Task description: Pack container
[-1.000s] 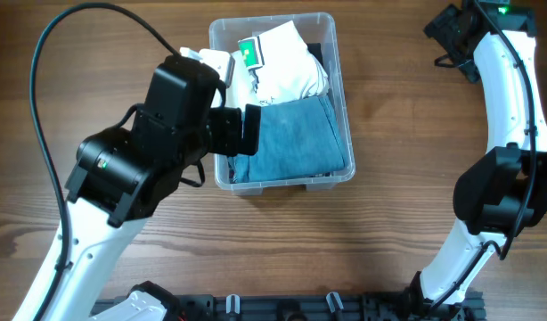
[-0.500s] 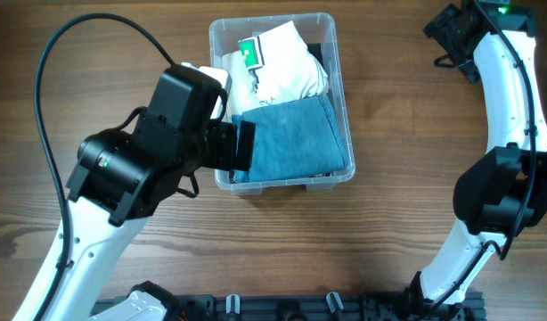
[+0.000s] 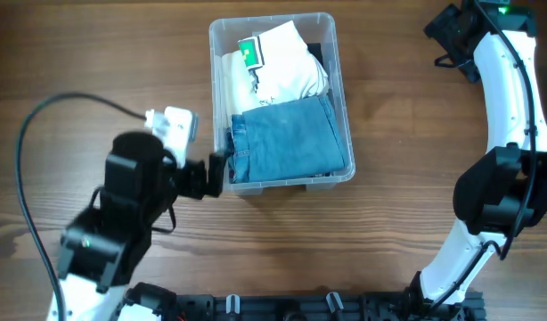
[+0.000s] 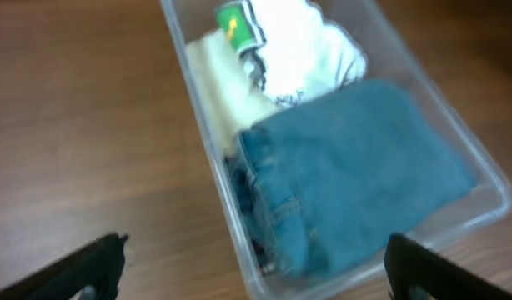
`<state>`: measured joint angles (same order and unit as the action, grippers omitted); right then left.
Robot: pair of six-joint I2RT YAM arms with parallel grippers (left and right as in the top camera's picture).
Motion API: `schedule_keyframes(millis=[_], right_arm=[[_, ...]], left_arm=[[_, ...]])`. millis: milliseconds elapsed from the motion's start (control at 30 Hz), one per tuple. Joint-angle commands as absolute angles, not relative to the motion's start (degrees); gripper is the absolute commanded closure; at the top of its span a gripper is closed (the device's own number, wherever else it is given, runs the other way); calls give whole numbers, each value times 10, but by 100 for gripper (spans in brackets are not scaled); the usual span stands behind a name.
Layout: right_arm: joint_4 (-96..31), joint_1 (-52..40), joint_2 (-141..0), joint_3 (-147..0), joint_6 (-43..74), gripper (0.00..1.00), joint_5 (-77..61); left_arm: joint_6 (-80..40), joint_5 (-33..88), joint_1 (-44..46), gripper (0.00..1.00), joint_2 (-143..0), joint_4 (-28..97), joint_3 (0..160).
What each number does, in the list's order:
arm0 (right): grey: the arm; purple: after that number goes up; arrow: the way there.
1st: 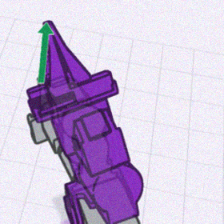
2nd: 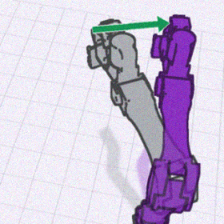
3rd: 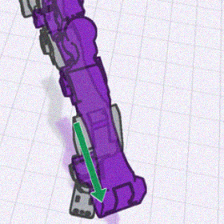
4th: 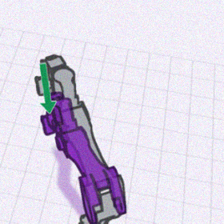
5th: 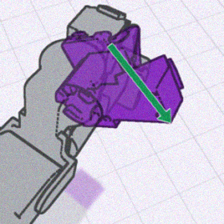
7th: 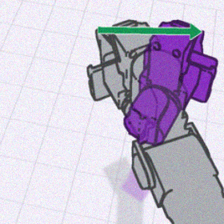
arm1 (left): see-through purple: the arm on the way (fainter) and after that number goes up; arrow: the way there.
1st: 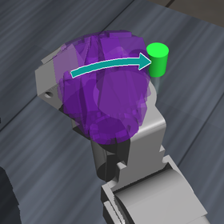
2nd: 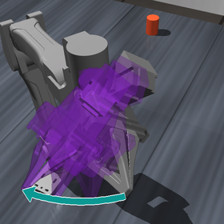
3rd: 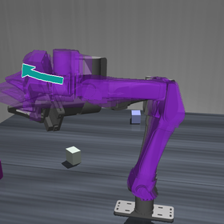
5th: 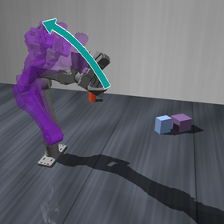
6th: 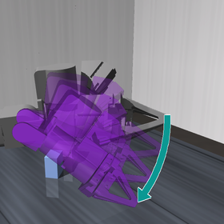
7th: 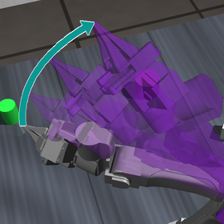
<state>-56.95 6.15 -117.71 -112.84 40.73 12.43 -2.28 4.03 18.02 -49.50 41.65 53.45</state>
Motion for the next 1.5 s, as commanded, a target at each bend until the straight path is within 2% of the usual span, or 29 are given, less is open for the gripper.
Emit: schedule_keyframes(millis=[0,367,767,1467], right_arm=[[-570,60,-1186,-1128,413,0,121],[-570,60,-1186,-1128,413,0,121],[-570,60,-1186,-1128,414,0,121],[-570,60,-1186,-1128,414,0,121]], left_arm=[[62,138,125,0,-393,328,387],[73,152,56,0,-155,135,161],[73,152,1,0,-13,67,62],[73,135,-5,0,-1,-54,3]])
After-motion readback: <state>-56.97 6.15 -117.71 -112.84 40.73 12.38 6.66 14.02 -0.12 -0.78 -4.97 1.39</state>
